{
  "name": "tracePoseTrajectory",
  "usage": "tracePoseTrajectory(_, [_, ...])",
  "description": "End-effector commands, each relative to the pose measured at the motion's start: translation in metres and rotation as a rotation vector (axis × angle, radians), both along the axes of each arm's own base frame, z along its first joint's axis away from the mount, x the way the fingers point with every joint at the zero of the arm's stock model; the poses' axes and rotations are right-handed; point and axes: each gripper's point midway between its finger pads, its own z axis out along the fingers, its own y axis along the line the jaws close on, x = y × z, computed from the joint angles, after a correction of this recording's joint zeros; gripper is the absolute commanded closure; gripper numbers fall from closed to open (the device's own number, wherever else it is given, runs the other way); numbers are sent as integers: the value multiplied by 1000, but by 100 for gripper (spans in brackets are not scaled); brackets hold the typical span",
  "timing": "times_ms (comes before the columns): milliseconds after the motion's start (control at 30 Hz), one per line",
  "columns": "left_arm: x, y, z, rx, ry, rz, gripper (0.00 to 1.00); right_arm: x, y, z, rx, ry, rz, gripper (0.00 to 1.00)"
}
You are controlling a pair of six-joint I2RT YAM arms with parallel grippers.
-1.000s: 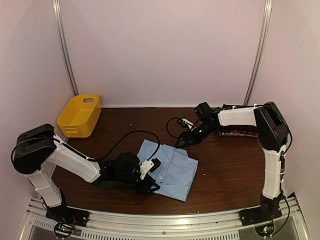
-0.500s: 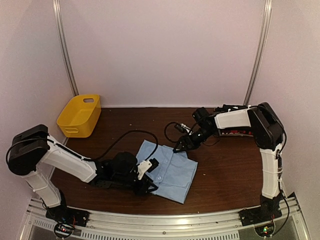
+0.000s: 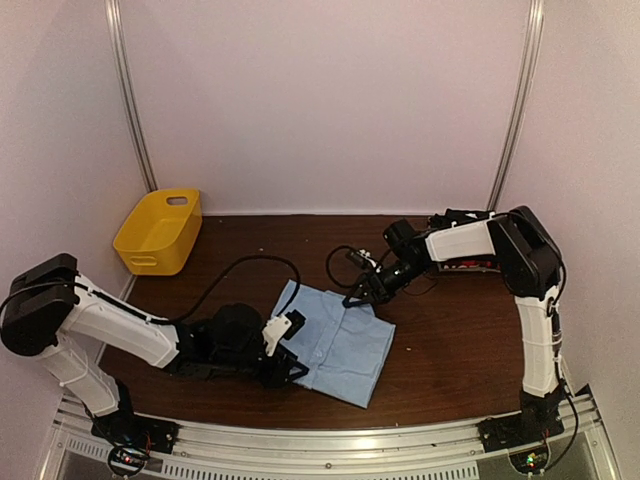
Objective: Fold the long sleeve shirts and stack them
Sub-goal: Pick up the square-folded shirt from the center of the board.
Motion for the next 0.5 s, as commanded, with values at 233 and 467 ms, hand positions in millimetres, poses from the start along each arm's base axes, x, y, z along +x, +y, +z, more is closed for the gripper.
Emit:
tracePoseTrajectory(233, [-10,9,-35,32,73,22,55,-48,26,-43,-56,119,116,38])
tracePoseTrajectory(467, [-9,9,-36,44,66,26,55,-57,31,-35,-14,135,157,71])
